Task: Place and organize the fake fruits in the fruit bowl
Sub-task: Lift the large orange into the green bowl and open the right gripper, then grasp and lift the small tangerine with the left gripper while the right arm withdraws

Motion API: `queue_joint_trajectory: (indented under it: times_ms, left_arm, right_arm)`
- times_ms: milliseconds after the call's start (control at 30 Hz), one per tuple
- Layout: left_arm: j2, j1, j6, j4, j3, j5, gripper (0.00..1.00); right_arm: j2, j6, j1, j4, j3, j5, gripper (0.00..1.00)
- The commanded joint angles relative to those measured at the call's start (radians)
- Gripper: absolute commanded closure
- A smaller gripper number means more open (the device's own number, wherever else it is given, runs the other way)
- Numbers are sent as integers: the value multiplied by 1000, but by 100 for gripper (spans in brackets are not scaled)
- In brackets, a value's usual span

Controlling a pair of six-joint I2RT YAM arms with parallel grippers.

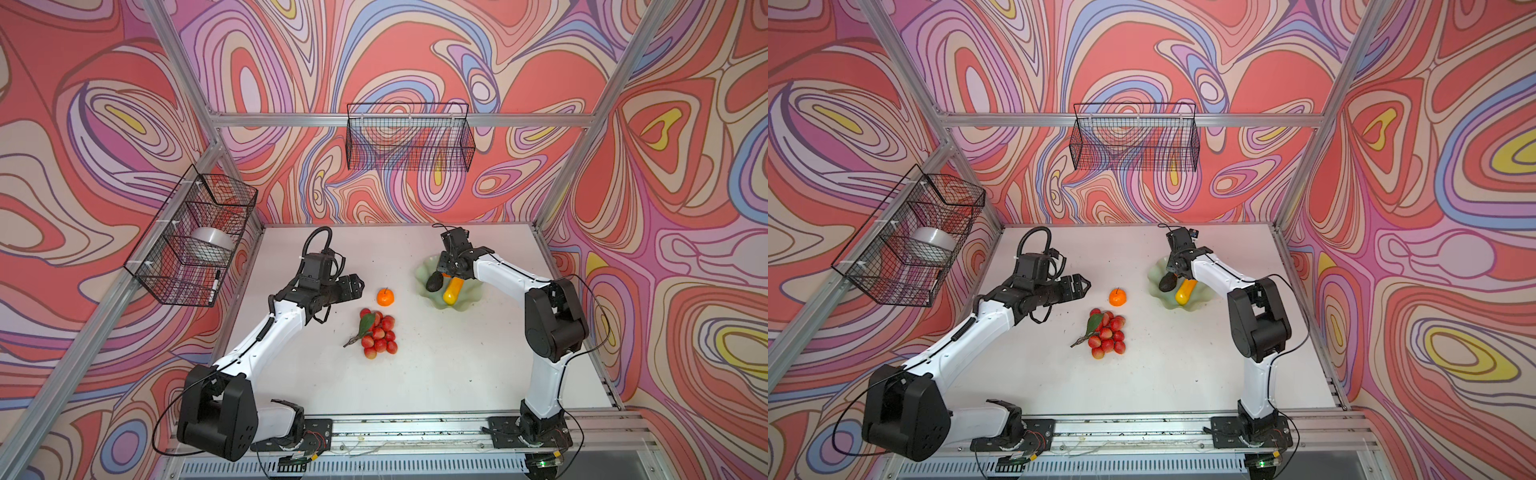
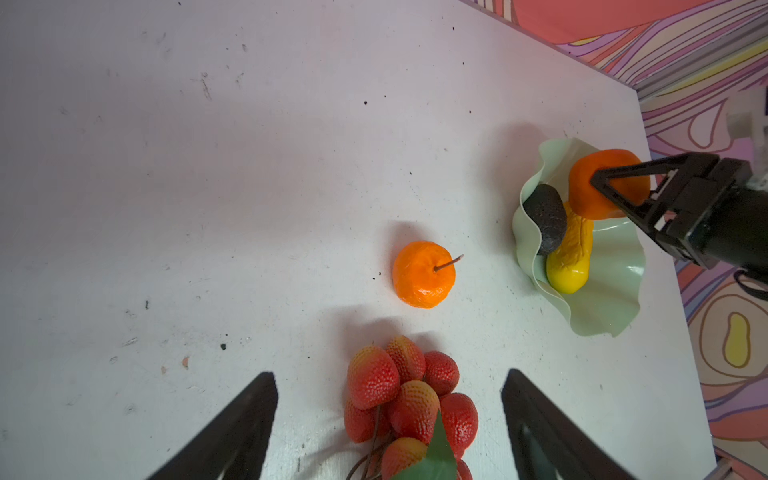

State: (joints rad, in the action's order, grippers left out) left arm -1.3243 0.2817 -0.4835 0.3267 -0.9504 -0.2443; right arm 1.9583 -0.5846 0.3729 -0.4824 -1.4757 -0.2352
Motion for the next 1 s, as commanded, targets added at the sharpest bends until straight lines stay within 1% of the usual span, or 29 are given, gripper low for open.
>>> queue_joint_trajectory:
  times_ms: [0, 133, 233, 400, 567, 633, 833, 967]
  left_arm:
    - [-21, 23, -2, -28, -43, -31, 14]
    - [-67, 61, 12, -17, -71, -13, 14]
    - [-108, 93, 20, -5, -94, 5, 14]
    - [-182, 133, 40, 12, -141, 32, 14]
    - [-275, 168, 73, 50, -207, 53, 15]
    - [-306, 177, 81, 62, -227, 60, 15]
    - [-413, 210, 110, 111, -296, 78, 19]
    - [-478, 237, 125, 159, -341, 129, 21]
  right_arm:
    - [37, -7, 0, 21, -29, 5, 47]
    - [54, -24, -7, 15, -31, 32, 33]
    - [38, -26, -8, 10, -29, 26, 27]
    - [-40, 1, -12, 31, -31, 26, 21]
    - [-121, 12, -12, 45, -32, 23, 12]
    - [-151, 12, -12, 44, -29, 22, 11]
    - [-277, 5, -15, 59, 50, 29, 7]
    - [-351, -3, -17, 88, 129, 37, 2]
